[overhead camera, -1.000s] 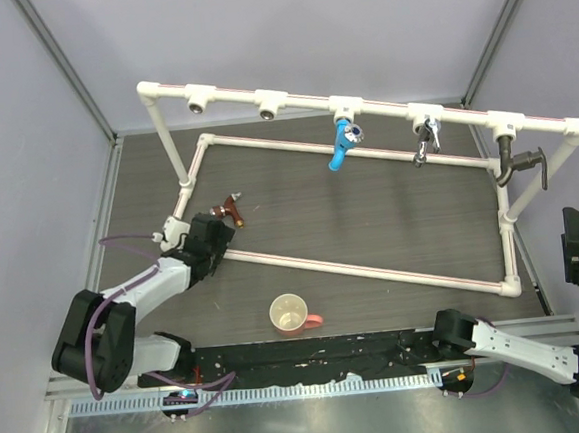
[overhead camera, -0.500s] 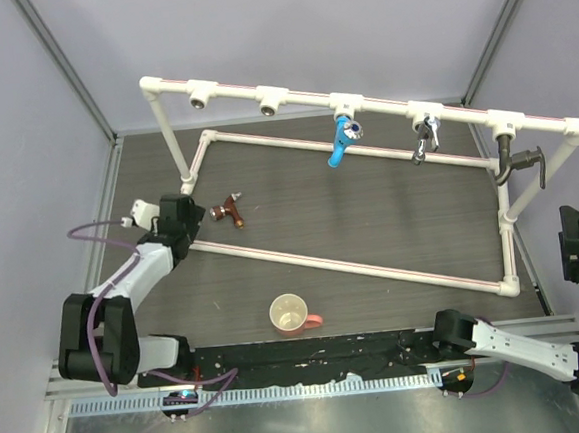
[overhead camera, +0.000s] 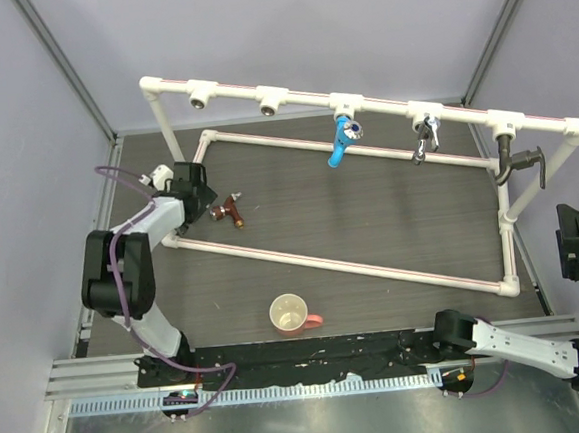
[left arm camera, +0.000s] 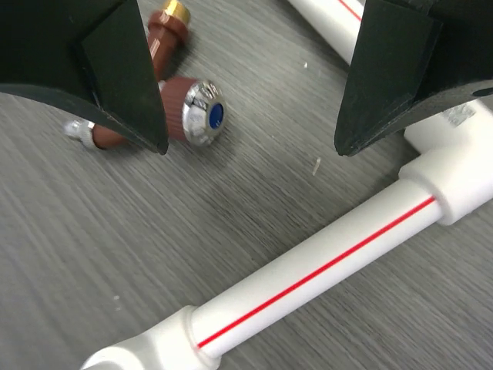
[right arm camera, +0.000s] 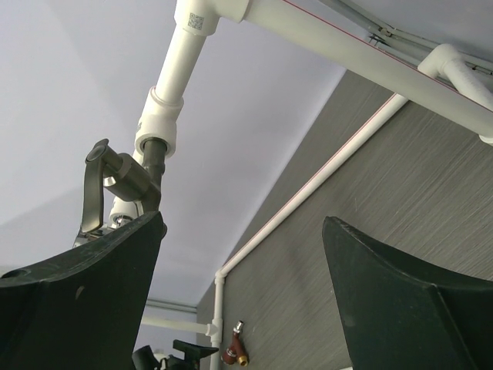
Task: Install the water faucets
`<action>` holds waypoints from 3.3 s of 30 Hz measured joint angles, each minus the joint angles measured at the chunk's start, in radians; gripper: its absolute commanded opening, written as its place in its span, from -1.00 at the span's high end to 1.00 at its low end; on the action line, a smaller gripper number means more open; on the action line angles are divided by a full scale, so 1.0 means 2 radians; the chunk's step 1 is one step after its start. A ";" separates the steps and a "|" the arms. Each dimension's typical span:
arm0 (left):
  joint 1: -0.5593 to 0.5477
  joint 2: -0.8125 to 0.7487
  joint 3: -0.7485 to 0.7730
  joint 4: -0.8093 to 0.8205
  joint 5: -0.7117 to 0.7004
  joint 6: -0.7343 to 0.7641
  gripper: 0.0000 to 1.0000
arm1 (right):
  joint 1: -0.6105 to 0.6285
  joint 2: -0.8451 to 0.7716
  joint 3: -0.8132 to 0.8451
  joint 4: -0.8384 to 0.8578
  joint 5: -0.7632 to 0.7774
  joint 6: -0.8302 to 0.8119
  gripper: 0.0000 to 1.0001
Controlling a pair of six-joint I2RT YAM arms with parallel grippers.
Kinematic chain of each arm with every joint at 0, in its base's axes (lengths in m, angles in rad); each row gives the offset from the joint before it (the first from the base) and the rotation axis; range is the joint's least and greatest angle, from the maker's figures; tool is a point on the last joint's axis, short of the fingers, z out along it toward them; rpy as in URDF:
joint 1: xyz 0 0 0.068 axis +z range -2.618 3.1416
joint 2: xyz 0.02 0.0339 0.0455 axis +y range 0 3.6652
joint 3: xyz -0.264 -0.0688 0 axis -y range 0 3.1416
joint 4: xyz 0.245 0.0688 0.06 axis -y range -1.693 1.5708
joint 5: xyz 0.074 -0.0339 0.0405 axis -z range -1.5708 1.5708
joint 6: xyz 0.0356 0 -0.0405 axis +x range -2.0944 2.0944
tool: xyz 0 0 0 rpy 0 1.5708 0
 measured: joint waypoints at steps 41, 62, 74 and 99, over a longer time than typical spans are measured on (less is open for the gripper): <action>0.178 0.164 0.262 -0.147 0.065 0.073 -0.99 | 0.043 0.007 -0.081 0.226 -0.054 -0.436 -0.94; 0.032 -0.071 0.111 -0.145 0.135 0.143 -0.99 | 0.126 0.121 -0.077 0.300 -0.060 -0.533 -0.94; 0.035 -0.173 0.062 -0.145 0.137 0.186 -1.00 | 0.385 0.167 -0.024 0.305 -0.006 -0.532 -0.84; 0.035 -0.194 0.046 -0.141 0.119 0.208 -1.00 | 0.303 0.156 0.043 0.279 -0.013 -0.633 -0.88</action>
